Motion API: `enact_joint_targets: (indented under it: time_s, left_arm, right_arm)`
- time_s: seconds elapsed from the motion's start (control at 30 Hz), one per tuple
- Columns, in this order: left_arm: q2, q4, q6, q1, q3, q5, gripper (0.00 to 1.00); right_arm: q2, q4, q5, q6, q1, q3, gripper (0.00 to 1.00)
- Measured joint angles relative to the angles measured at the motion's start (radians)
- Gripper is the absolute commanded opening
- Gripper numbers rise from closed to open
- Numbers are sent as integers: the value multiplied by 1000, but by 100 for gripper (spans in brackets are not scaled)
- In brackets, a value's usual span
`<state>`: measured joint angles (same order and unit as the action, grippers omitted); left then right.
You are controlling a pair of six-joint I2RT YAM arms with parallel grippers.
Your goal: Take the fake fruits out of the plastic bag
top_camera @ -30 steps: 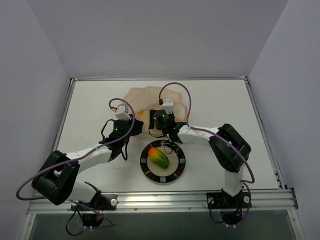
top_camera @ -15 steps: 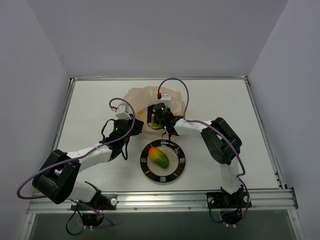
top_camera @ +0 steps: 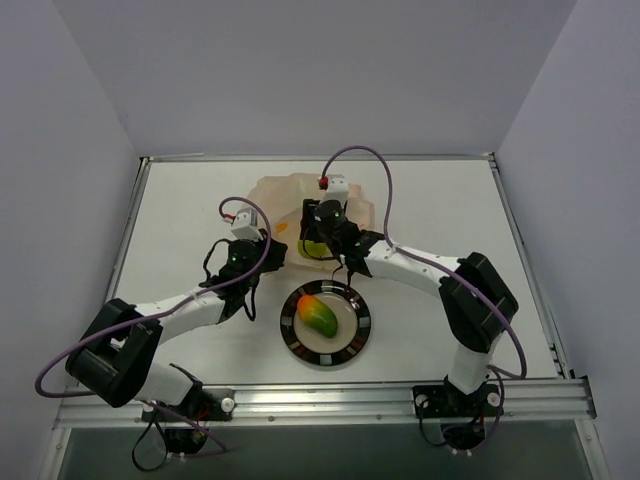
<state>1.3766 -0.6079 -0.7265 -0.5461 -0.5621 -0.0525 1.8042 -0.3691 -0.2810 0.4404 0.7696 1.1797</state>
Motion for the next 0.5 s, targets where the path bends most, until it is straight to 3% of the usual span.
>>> enact_joint_targets:
  time_s: [0.1, 0.2, 0.4, 0.5]
  left_arm:
    - [8, -2, 0, 0, 0, 0, 2]
    - [8, -3, 0, 0, 0, 0, 2]
    - [8, -3, 2, 0, 0, -3, 2]
    - [8, -3, 3, 0, 0, -4, 3]
  right_arm:
    - [-57, -3, -3, -2, 11, -7, 82]
    - [-34, 10, -6, -6, 17, 10, 90]
    - [126, 64, -9, -10, 6, 35, 93]
    - [180, 87, -11, -14, -4, 39, 83]
